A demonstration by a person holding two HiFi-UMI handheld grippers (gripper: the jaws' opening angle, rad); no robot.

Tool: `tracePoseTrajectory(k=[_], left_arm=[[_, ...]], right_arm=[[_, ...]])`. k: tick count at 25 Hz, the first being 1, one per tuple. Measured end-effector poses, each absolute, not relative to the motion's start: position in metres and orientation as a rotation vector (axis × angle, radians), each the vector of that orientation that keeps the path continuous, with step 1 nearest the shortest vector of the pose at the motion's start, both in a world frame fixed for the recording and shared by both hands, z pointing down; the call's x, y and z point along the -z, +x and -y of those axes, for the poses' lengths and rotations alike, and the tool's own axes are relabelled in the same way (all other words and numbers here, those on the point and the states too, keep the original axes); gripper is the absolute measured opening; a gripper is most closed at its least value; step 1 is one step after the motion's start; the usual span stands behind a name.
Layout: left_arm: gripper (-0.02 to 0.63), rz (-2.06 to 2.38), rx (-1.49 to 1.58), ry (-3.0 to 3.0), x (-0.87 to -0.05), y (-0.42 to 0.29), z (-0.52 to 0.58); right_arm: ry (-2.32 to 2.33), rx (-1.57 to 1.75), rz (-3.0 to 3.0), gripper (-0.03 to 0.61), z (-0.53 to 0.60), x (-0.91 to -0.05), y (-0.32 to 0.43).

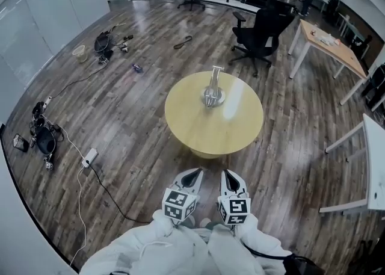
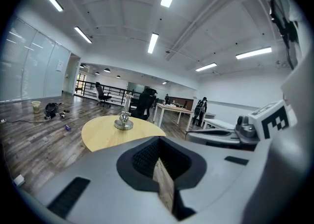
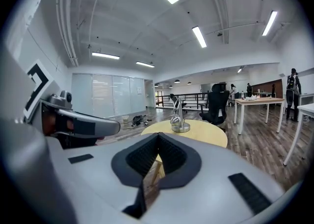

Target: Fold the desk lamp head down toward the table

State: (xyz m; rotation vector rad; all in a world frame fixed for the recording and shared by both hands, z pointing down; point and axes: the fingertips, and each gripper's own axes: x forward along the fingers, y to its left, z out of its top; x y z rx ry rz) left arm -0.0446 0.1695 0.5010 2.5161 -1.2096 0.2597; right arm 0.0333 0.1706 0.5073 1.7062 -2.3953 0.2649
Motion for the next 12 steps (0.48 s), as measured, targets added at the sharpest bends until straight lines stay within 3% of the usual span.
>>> tracePoseTrajectory(k=[12], left_arm=[[0.0, 1.197, -0.252, 2.486, -0.5081, -0.0491, -0.1726]], right_arm=[[1.724, -0.263, 2.385, 0.011, -0.1721, -0.51, 0.0296]])
